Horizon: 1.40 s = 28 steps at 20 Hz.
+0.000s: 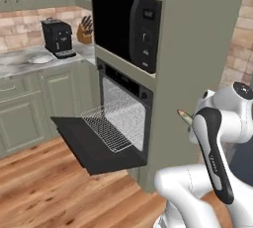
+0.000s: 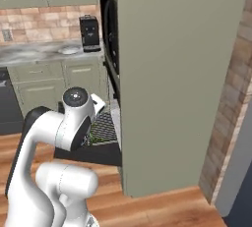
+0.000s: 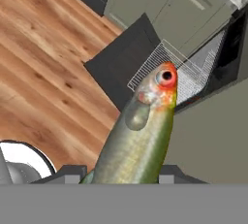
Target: Place the fish on the bottom rack of the oven, and slide the tray back inside. Close the oven door.
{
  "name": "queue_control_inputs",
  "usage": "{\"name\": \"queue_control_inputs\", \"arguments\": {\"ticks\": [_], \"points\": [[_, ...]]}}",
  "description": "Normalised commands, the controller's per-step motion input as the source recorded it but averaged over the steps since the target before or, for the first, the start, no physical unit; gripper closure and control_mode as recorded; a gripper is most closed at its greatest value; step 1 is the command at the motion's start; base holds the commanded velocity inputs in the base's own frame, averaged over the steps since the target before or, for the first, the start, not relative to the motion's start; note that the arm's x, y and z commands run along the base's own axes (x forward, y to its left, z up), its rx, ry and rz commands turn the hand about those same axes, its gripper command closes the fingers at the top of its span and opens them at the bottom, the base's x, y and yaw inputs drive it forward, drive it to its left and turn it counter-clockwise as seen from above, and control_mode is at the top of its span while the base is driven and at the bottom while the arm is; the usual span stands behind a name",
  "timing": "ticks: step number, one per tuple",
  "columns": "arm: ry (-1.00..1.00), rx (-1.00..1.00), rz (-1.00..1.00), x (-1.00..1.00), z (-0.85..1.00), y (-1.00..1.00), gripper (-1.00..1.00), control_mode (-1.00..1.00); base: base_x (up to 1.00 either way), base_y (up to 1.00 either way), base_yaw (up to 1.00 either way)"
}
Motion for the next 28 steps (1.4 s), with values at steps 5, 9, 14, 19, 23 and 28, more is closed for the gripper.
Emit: {"name": "queue_control_inputs", "arguments": {"ticks": [5, 9, 14, 19, 23, 28], "points": [[0.00, 0.00, 0.00, 0.00, 0.00, 0.00, 1.00, 1.00, 0.10, 0.26, 0.35], [0.00, 0.00, 0.00, 0.00, 0.00, 0.00, 1.00, 1.00, 0.39, 0.03, 0.21], [0.00, 0.00, 0.00, 0.00, 0.00, 0.00, 1.00, 1.00, 0.61, 0.15, 0.12], [0.00, 0.00, 0.00, 0.00, 0.00, 0.00, 1.00, 1.00, 0.70, 0.18, 0.09], [0.00, 0.00, 0.00, 0.00, 0.00, 0.00, 1.00, 1.00, 0.67, 0.02, 0.06], [0.00, 0.00, 0.00, 0.00, 0.00, 0.00, 1.00, 1.00, 0.48, 0.00, 0.02]]}}
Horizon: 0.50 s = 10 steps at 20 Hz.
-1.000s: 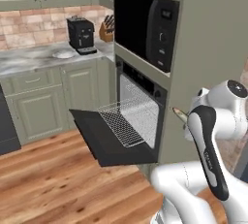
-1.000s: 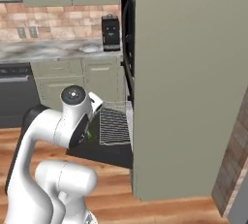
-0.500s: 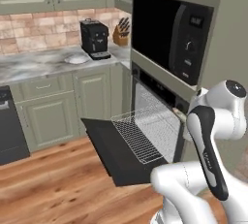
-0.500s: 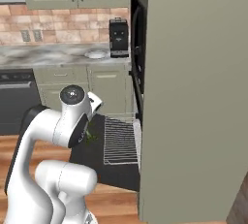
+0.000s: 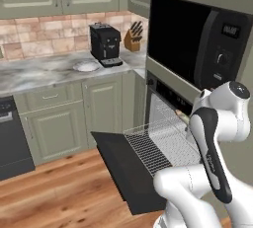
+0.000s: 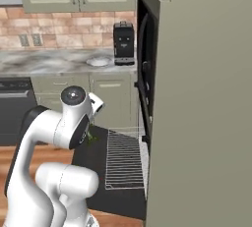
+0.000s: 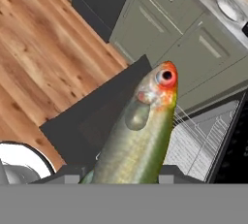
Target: Place the fish on the bottom rack of the oven, and slide the tray back inside. Close the oven door.
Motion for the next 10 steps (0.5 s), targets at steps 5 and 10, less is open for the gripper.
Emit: {"name": "queue_control_inputs", "arguments": {"ticks": [5, 10], "points": [[0.00, 0.00, 0.00, 0.00, 0.00, 0.00, 1.00, 1.00, 0.20, 0.00, 0.00], [0.00, 0.00, 0.00, 0.00, 0.00, 0.00, 1.00, 1.00, 0.00, 0.00, -0.15]]}}
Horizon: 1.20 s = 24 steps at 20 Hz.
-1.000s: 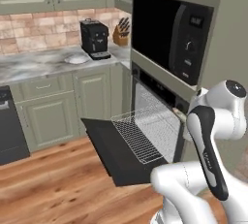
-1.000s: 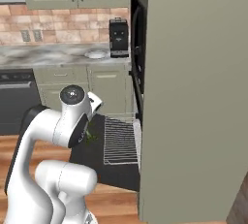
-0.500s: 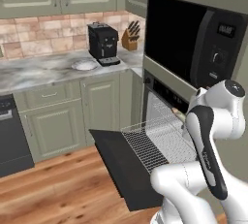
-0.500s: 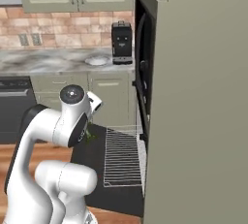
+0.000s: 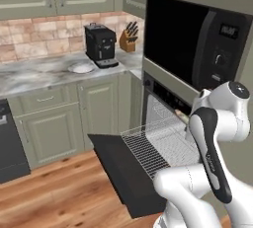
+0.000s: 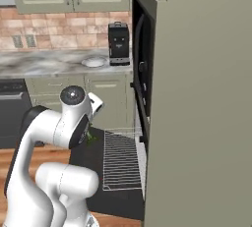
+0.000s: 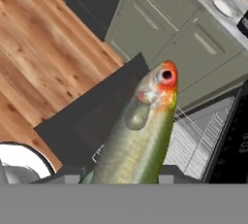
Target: Place the fish on the bottom rack of the oven, and slide the tray back inside. Close the oven door.
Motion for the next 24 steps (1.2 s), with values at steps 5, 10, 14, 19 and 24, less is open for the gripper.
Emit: {"name": "queue_control_inputs", "arguments": {"ticks": [5, 10, 14, 19, 24], "points": [[0.00, 0.00, 0.00, 0.00, 0.00, 0.00, 1.00, 1.00, 0.01, 0.02, -0.25], [0.00, 0.00, 0.00, 0.00, 0.00, 0.00, 1.00, 1.00, 0.03, 0.07, -0.24], [0.00, -0.03, -0.07, 0.01, 0.00, 0.09, 1.00, -1.00, 0.00, 0.03, -0.04], [0.00, -0.02, -0.01, 0.06, 0.00, 0.10, 1.00, -1.00, 0.00, 0.00, 0.00], [0.01, -0.11, -0.01, 0.10, -0.15, 0.26, 1.00, -1.00, 0.00, 0.00, 0.00]]}}
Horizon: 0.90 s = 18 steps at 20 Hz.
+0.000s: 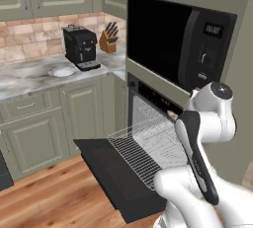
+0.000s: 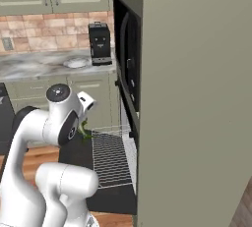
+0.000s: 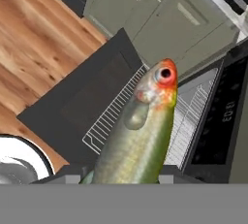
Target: Place the fish on the bottom rack of the oven, and slide the tray back inside. Close the oven door.
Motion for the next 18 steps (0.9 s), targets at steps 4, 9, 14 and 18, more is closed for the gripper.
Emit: {"name": "queue_control_inputs", "arguments": {"ticks": [4, 9, 14, 18], "points": [[0.12, -0.15, -0.09, 0.36, -0.27, 0.43, 1.00, -1.00, 0.00, 0.00, 0.00], [0.16, -0.12, -0.09, 0.46, -0.33, 0.33, 1.00, -1.00, 0.00, 0.00, 0.00], [0.12, -0.06, 0.00, 0.53, -0.43, 0.03, 1.00, -1.00, 0.00, 0.00, 0.00], [0.04, -0.02, 0.00, 0.47, -0.35, 0.00, 1.00, -1.00, 0.00, 0.00, 0.00]]}}
